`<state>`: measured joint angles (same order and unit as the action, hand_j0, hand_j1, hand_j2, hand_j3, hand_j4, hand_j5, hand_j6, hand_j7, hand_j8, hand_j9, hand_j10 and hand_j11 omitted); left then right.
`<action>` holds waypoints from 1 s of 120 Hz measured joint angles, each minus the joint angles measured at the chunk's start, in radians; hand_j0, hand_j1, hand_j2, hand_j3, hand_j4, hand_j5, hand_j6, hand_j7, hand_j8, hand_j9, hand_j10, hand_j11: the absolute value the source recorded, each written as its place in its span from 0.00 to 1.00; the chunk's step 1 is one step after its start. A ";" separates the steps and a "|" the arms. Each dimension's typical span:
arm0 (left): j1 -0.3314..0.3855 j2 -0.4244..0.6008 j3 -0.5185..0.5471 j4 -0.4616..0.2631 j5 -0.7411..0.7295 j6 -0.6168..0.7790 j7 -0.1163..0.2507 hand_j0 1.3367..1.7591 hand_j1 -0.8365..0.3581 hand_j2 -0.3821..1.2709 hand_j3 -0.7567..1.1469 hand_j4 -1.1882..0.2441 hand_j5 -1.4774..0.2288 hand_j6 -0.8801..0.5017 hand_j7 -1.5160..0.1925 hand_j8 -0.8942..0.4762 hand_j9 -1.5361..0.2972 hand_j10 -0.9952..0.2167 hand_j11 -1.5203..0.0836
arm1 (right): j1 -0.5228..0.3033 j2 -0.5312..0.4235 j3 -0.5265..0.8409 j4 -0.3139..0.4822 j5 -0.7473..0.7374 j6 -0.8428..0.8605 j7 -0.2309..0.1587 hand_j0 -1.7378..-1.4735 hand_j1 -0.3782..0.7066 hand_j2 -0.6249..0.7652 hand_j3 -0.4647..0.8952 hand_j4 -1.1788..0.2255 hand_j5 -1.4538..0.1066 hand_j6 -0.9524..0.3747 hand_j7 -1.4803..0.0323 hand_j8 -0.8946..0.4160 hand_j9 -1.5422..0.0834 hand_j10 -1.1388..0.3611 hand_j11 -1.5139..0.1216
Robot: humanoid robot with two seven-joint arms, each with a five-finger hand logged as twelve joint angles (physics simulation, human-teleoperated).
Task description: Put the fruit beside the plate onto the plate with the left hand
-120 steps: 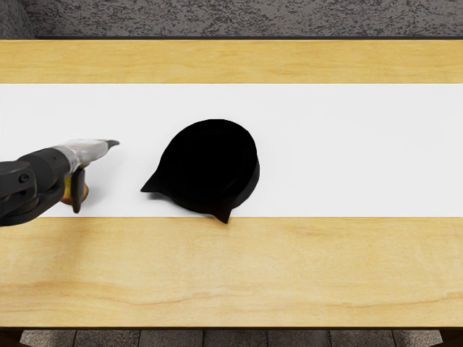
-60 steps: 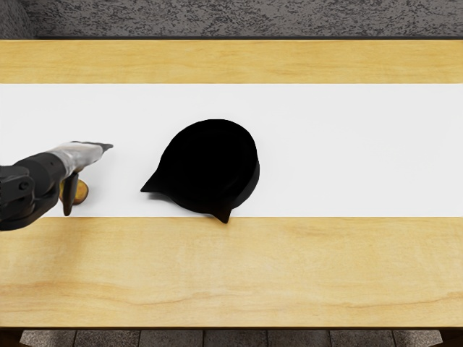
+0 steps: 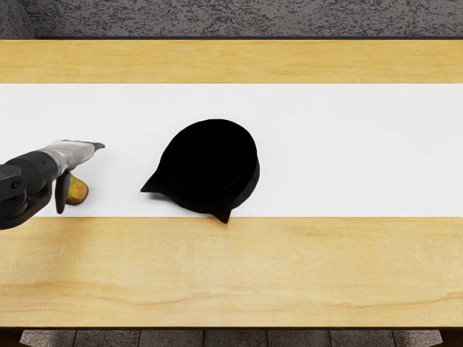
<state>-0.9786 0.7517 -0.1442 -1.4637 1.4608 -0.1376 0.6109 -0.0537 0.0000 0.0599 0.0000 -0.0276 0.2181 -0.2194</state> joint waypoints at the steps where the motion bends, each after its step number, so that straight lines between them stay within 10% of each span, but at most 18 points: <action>1: 0.000 0.000 0.000 0.000 0.000 0.000 0.000 0.76 0.95 0.24 0.40 0.79 0.83 0.60 0.85 0.61 0.81 0.78 0.91 | 0.000 0.000 0.000 0.000 0.000 0.000 0.000 0.30 0.03 0.45 0.34 0.84 0.93 0.72 0.98 0.68 0.95 0.76 0.93; 120: 0.003 -0.006 0.003 0.002 -0.004 0.001 0.000 0.76 0.74 0.30 0.40 0.60 0.62 0.40 0.64 0.41 0.61 0.55 0.69 | 0.000 0.000 0.000 0.000 0.000 0.000 0.000 0.30 0.03 0.45 0.34 0.84 0.93 0.72 0.98 0.68 0.95 0.76 0.93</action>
<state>-0.9756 0.7455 -0.1416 -1.4614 1.4572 -0.1371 0.6106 -0.0537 0.0000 0.0599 0.0000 -0.0276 0.2184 -0.2194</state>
